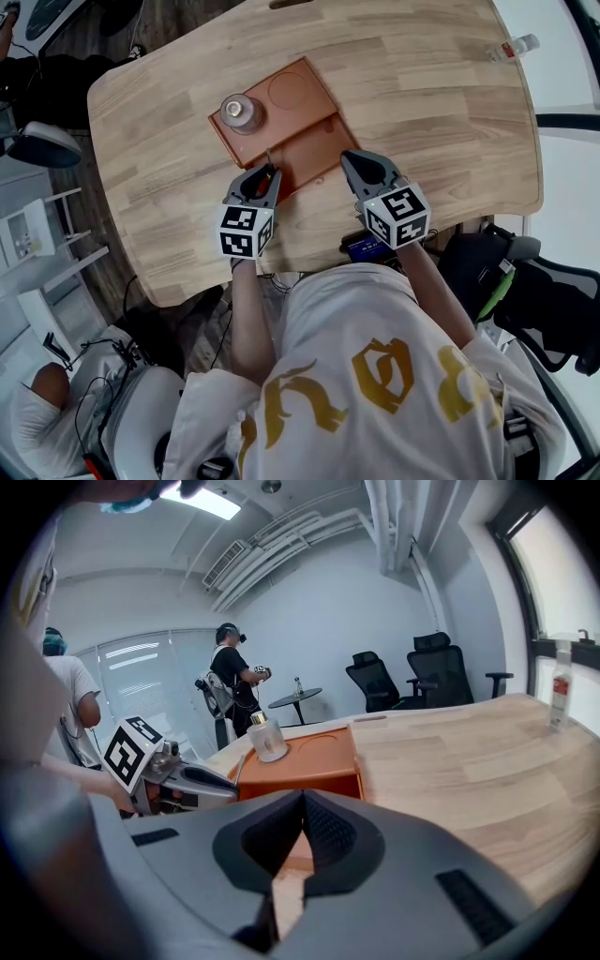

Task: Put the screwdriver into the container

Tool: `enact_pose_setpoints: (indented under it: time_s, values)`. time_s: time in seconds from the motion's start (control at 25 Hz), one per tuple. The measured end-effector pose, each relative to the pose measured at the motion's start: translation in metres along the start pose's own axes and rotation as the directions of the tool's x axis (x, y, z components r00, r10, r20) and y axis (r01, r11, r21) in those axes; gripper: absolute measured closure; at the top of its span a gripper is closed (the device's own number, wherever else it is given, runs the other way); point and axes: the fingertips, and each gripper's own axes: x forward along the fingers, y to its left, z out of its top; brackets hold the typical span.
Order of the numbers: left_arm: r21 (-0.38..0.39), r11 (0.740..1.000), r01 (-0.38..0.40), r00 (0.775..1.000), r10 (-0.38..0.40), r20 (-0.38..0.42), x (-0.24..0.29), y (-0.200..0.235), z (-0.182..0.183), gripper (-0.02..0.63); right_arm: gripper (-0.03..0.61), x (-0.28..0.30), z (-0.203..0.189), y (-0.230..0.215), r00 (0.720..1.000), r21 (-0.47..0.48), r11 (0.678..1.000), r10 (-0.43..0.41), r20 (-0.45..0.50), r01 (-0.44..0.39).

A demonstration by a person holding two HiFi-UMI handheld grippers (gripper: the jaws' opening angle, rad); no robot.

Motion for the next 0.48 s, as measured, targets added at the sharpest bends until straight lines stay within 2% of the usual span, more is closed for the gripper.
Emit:
enact_pose_setpoints:
  time_s: [0.24, 0.48]
  values:
    - [0.04, 0.999, 0.007, 0.999, -0.005, -0.053, 0.0017, -0.0001, -0.0026, 0.537, 0.569, 0.0034, -0.0005, 0.0054, 1.0, -0.007, 1.0, 0.01, -0.006, -0.01]
    - [0.031, 0.999, 0.018, 0.997, -0.015, -0.074, 0.0057, 0.0004, -0.0026, 0.537, 0.569, 0.0047, -0.0007, 0.0046, 1.0, -0.006, 1.0, 0.007, -0.008, -0.007]
